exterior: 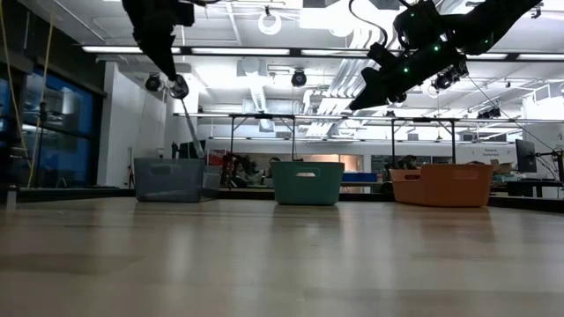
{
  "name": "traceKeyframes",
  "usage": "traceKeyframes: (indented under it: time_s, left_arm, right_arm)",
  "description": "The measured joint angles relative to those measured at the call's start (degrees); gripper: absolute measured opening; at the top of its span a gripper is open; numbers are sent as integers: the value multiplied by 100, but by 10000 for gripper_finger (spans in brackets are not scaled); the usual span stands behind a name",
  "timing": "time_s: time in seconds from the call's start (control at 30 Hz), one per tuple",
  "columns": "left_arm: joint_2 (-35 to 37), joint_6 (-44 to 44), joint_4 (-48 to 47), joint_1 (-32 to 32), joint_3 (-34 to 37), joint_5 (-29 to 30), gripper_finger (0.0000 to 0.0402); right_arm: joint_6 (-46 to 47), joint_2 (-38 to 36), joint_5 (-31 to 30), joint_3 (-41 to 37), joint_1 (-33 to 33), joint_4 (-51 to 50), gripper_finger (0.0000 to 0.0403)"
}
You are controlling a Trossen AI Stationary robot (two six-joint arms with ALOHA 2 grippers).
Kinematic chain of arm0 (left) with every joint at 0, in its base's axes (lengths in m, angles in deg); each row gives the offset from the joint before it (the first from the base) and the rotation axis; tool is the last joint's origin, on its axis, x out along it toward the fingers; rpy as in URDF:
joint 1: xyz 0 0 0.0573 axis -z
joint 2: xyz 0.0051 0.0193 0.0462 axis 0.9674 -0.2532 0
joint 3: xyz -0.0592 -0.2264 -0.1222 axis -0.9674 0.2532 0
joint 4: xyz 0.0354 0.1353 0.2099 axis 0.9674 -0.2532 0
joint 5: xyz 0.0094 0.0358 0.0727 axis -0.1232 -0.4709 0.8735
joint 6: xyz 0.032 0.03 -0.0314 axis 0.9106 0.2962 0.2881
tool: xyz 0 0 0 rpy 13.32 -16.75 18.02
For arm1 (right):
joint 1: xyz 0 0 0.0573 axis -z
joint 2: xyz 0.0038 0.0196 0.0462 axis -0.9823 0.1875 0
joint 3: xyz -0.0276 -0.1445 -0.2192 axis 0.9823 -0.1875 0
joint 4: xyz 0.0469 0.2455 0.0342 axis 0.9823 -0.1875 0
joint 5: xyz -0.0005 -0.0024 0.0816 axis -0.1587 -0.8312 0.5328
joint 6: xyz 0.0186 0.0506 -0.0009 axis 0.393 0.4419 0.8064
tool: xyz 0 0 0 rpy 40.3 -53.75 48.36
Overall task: Sort silverware by color (type)
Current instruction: Put the white spoon into the black bin
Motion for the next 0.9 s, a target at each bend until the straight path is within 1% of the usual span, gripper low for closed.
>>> traceKeyframes:
  time_s: [0.13,0.23,0.3,0.4,0.57,0.9]
  left_arm:
    - [-543,571,-286,-714,-590,26,1]
    - [-1062,959,-322,-1220,-968,6,1]
    - [-1429,1159,-345,-1512,-1173,-64,1]
    - [-1938,1455,-343,-1871,-1399,-364,0]
    - [-2642,1859,-350,-2234,-1510,-827,0]
    - [-3676,2307,-279,-2651,-1521,-1138,1]
  right_arm:
    - [2,0,0,0,0,0,0]
    - [2,0,1,0,0,0,0]
    - [0,0,0,0,0,0,0]
    - [-7,0,0,0,0,0,0]
    - [-14,0,0,0,0,0,0]
    - [-22,0,0,0,0,0,0]
